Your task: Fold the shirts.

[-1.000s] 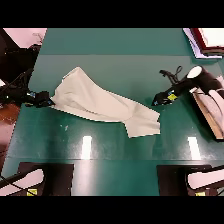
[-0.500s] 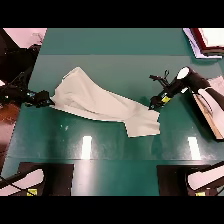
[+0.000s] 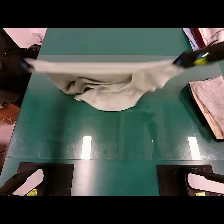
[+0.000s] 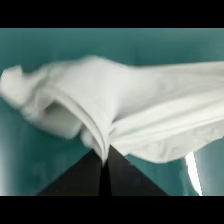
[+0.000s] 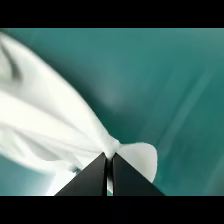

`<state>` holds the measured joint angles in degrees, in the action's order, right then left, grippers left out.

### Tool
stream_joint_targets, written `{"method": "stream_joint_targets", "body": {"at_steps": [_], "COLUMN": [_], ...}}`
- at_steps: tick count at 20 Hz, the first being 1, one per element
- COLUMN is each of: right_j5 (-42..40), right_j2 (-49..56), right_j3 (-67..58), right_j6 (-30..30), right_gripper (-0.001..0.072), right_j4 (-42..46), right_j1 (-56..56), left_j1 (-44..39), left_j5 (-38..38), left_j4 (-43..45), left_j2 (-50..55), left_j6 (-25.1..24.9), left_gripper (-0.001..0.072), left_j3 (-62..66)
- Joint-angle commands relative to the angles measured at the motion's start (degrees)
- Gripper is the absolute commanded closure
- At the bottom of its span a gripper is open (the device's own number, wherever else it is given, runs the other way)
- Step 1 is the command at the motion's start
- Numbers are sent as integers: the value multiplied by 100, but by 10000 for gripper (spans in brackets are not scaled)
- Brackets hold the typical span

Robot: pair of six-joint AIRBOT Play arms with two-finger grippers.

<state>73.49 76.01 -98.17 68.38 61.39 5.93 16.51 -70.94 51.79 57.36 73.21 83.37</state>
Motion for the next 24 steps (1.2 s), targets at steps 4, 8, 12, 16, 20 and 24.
{"method": "stream_joint_targets", "body": {"at_steps": [4,8,12,16,20,24], "right_j5": [-970,-1287,-1342,-1327,-382,1303], "right_j2": [-1537,-2354,-2903,-2933,-1952,-240], "right_j3": [-1360,-1467,-1469,-1469,-1469,-1467], "right_j6": [87,168,280,535,890,1115], "right_gripper": [696,696,696,698,698,698], "right_j4": [214,684,1075,1375,1355,1360], "right_j1": [-179,-177,-177,-177,-175,-175], "left_j1": [7,7,7,7,7,-175], "left_j5": [0,109,299,319,223,-223], "left_j4": [-1552,-2173,-2702,-2533,-1622,-1303], "left_j2": [-234,-299,-629,-743,-704,-155], "left_j6": [35,199,186,179,330,313], "left_gripper": [685,685,685,685,685,685], "left_j3": [2852,4002,4048,4028,2603,737]}}
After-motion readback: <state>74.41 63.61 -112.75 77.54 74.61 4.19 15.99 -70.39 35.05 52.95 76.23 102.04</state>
